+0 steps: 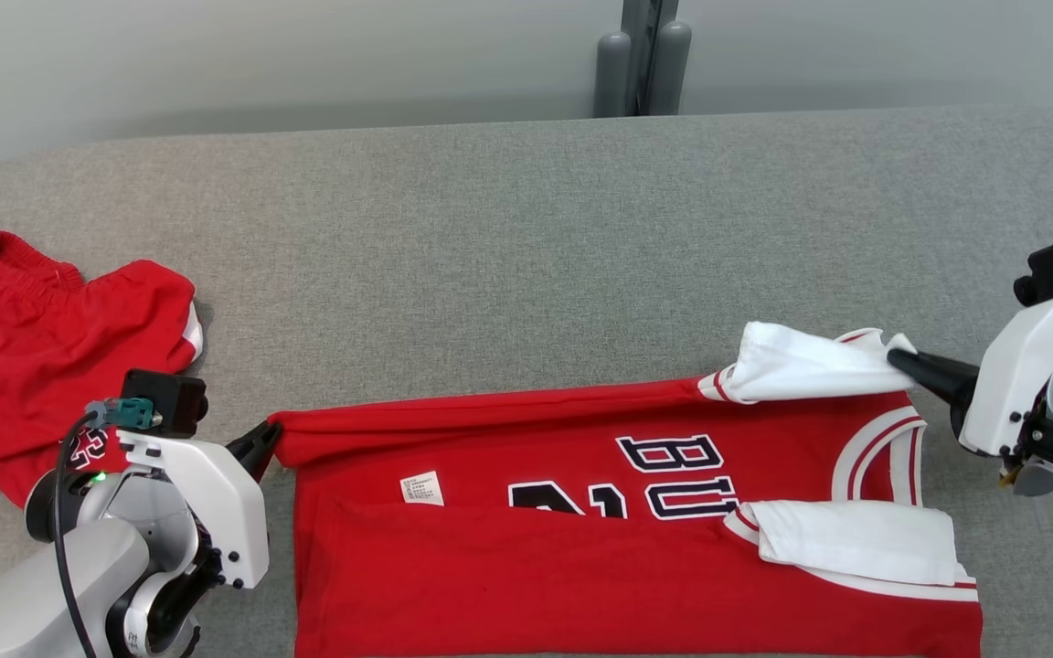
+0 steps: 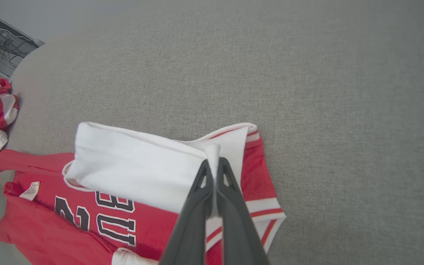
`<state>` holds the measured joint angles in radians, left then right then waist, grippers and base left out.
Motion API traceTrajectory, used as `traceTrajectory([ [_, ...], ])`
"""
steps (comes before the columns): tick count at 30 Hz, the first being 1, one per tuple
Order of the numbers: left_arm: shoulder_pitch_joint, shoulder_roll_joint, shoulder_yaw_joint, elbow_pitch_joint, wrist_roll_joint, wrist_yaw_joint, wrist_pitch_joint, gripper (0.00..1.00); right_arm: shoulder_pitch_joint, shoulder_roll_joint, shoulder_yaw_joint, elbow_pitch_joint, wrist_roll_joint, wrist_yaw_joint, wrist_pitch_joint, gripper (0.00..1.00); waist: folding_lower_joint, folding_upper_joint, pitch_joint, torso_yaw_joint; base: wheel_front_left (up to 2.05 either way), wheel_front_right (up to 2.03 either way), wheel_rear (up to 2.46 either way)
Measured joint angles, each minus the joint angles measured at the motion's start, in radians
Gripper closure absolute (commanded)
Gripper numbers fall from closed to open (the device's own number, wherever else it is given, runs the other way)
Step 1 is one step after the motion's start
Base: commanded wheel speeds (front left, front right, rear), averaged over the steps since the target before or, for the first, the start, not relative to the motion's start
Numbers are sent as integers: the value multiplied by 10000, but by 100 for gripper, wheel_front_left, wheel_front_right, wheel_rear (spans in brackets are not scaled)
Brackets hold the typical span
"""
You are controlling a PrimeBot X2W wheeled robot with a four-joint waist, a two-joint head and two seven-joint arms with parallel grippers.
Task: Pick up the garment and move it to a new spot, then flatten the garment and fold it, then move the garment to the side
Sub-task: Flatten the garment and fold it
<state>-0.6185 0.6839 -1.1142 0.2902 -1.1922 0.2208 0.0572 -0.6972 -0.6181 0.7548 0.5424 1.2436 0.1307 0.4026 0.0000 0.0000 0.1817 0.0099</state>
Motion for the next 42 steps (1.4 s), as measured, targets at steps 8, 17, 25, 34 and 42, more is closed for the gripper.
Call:
traceTrajectory([
  [8, 197, 73, -44, -174, -59, 94, 38, 100, 540, -92, -299, -487, 221, 0, 336, 100, 0, 0, -168, 30, 0, 0, 0],
  [17, 416, 81, -163, -272, -159, 151, 167, 100, 1342, -318, -709, -1026, 265, 0, 656, 100, 0, 0, -410, 75, 0, 0, 0],
  [25, 466, 151, -299, -443, -163, 178, 395, 100, 1895, -253, -1168, -1091, 134, 0, 1231, 100, 0, 0, -473, 97, 0, 0, 0],
  [34, 572, 180, -359, -527, -163, 228, 453, 100, 2470, -142, -1904, -1524, -100, 0, 1515, 100, 0, 0, -514, 119, 0, 0, 0],
  [42, 639, 301, -462, -746, -259, 280, 696, 100, 3146, -90, -2615, -1914, -385, 0, 2010, 100, 0, 0, -480, 118, 0, 0, 0],
])
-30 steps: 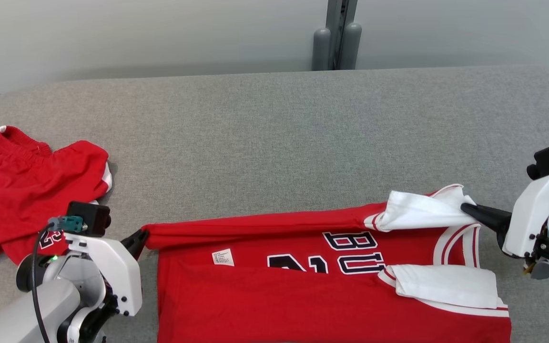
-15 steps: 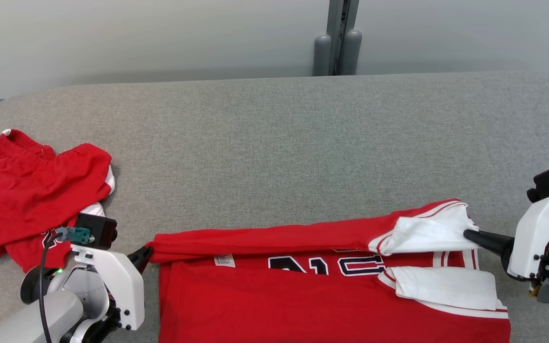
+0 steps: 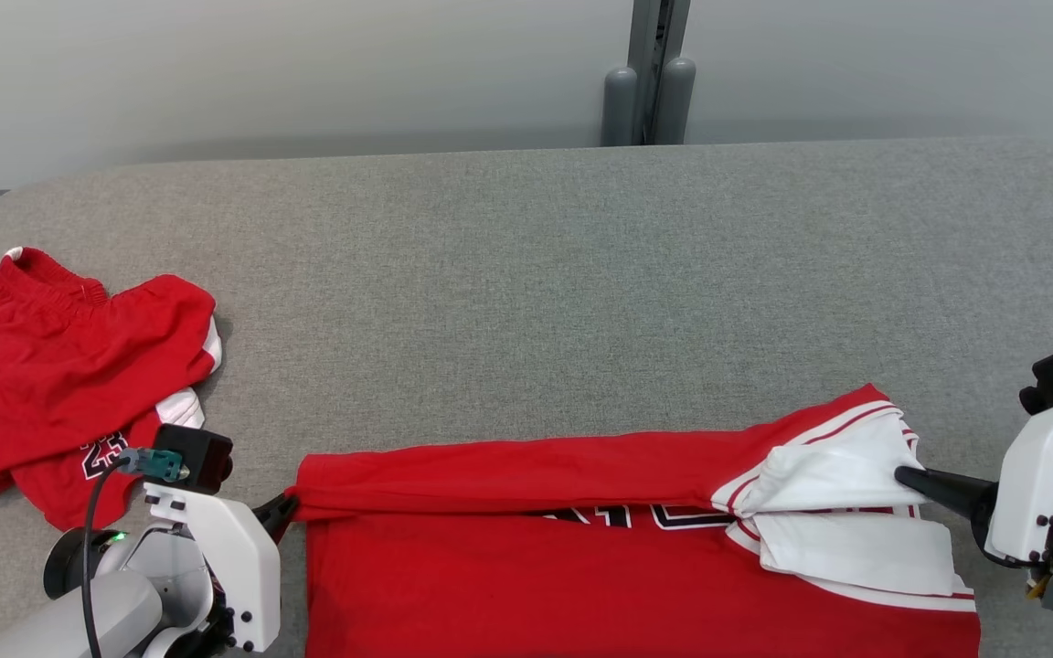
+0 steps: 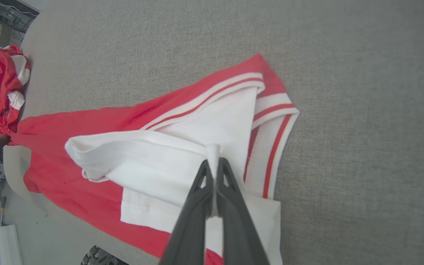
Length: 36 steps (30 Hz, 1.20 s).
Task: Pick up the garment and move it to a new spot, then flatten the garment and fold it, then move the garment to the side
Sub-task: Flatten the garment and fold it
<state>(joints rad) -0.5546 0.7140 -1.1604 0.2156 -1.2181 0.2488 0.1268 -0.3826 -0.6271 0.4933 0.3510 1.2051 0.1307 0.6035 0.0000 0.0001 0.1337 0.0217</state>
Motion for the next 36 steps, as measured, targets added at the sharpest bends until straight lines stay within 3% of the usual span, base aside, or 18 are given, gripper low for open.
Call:
traceTrajectory([
  [16, 23, 8, 46, 38, -67, -10, -50, 100, 883, 878, -1524, -259, -796, 0, 1220, 100, 0, 0, 101, 33, 0, 0, 0],
  [36, 240, 301, 136, -328, -226, 178, -40, 100, 2114, 2167, -4033, -1691, -2140, 0, 2364, 100, 0, 0, 228, -2, 0, 0, 0],
])
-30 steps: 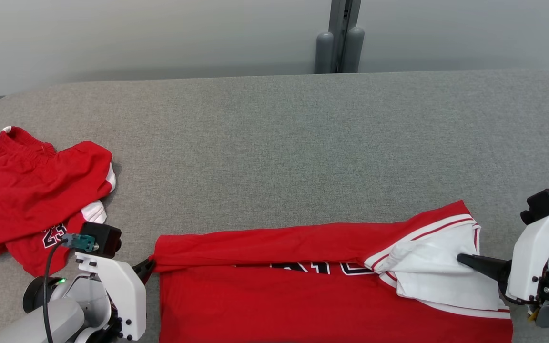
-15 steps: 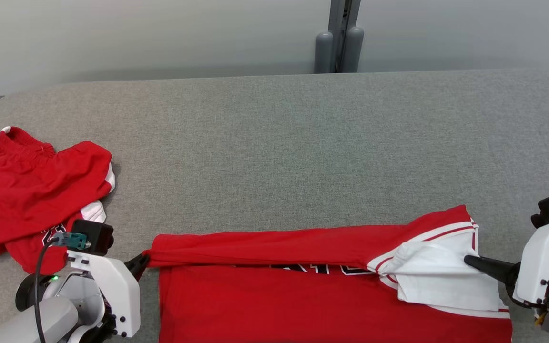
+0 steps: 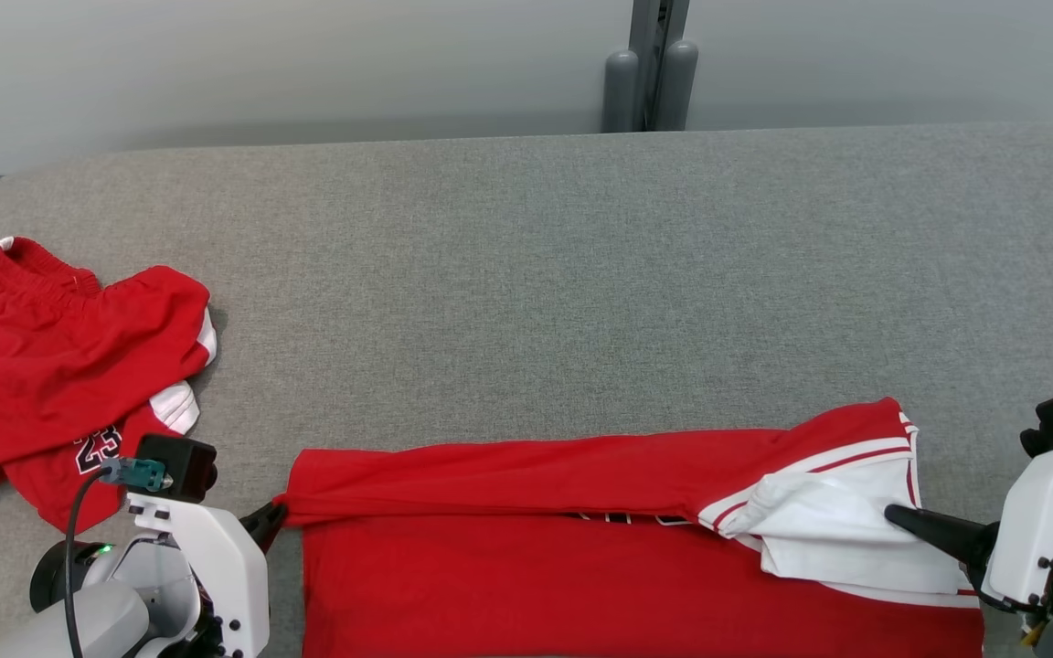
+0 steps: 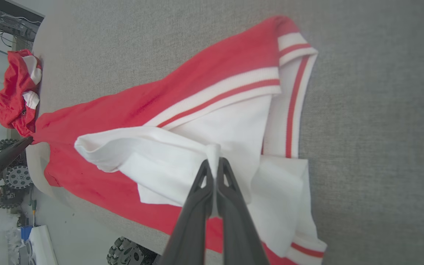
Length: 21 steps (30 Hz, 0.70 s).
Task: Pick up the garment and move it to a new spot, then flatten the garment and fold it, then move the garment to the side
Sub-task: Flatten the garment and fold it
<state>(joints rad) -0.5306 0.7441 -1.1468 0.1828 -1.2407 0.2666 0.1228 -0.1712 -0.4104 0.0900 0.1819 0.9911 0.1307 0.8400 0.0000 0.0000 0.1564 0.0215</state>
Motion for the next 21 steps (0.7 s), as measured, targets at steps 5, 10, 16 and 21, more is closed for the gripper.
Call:
traceTrajectory([
  [5, 79, -13, -12, -13, -38, 0, 17, 100, 270, 397, -362, -165, -339, 0, 510, 100, 0, 0, 8, -24, 0, 0, 0],
  [10, 81, -19, -13, 2, -88, 0, 94, 100, 402, 732, -681, -378, -663, 0, 940, 100, 0, 0, 15, -30, 0, 0, 0],
  [16, 118, -27, -81, 61, -119, -13, 221, 52, 603, 1039, -1179, -499, -1003, 0, 1193, 0, 0, 0, -16, -12, 0, 0, 0],
  [21, 150, -27, -86, 82, -146, -13, 230, 0, 816, 1256, -1465, -725, -1197, 0, 1302, 0, 0, 0, -57, -15, 0, 0, 0],
])
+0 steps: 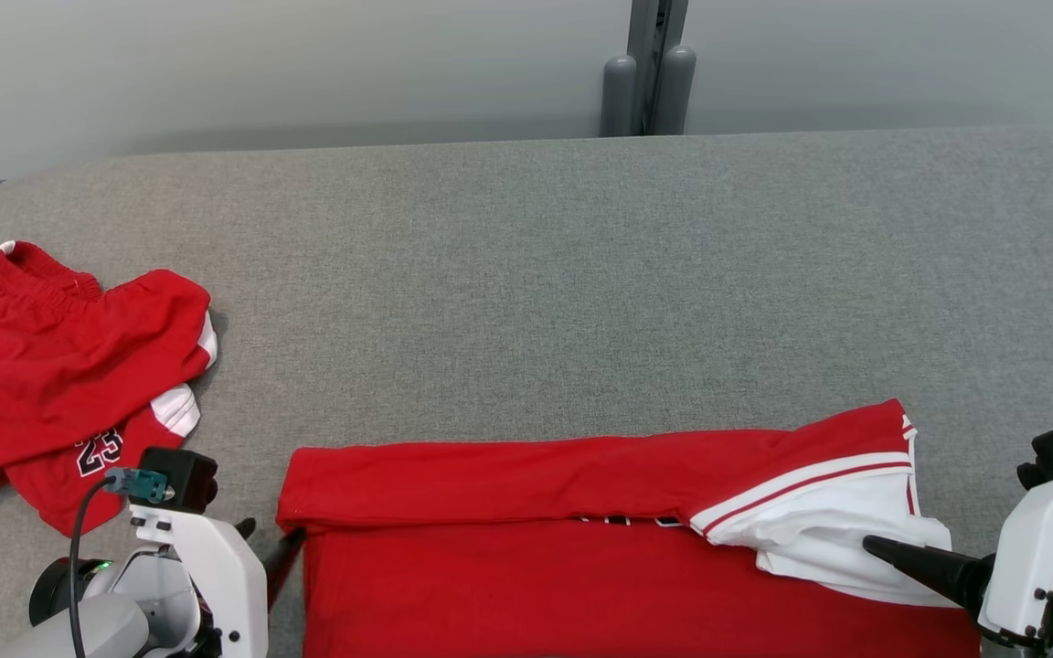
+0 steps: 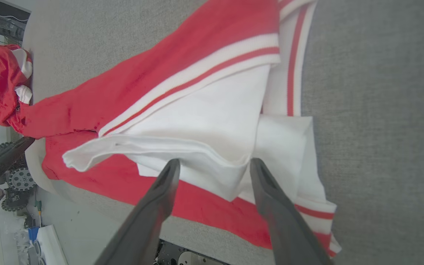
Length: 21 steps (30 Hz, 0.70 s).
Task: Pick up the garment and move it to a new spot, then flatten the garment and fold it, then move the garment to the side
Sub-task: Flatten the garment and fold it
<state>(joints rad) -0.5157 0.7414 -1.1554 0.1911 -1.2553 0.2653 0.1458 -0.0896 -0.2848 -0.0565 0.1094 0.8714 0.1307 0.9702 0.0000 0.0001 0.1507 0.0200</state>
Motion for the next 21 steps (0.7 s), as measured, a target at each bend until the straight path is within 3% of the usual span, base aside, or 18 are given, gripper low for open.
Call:
traceTrajectory([
  [10, 54, 100, -35, -31, -38, 63, 107, 0, 561, 253, -407, -692, 67, 0, 167, 0, 0, 0, -46, -45, 0, 0, 0],
  [21, 410, 552, 284, -848, -65, 602, -558, 0, 1558, 619, -965, -1801, 184, 0, -155, 0, 0, 0, -486, -151, 0, 0, 0],
])
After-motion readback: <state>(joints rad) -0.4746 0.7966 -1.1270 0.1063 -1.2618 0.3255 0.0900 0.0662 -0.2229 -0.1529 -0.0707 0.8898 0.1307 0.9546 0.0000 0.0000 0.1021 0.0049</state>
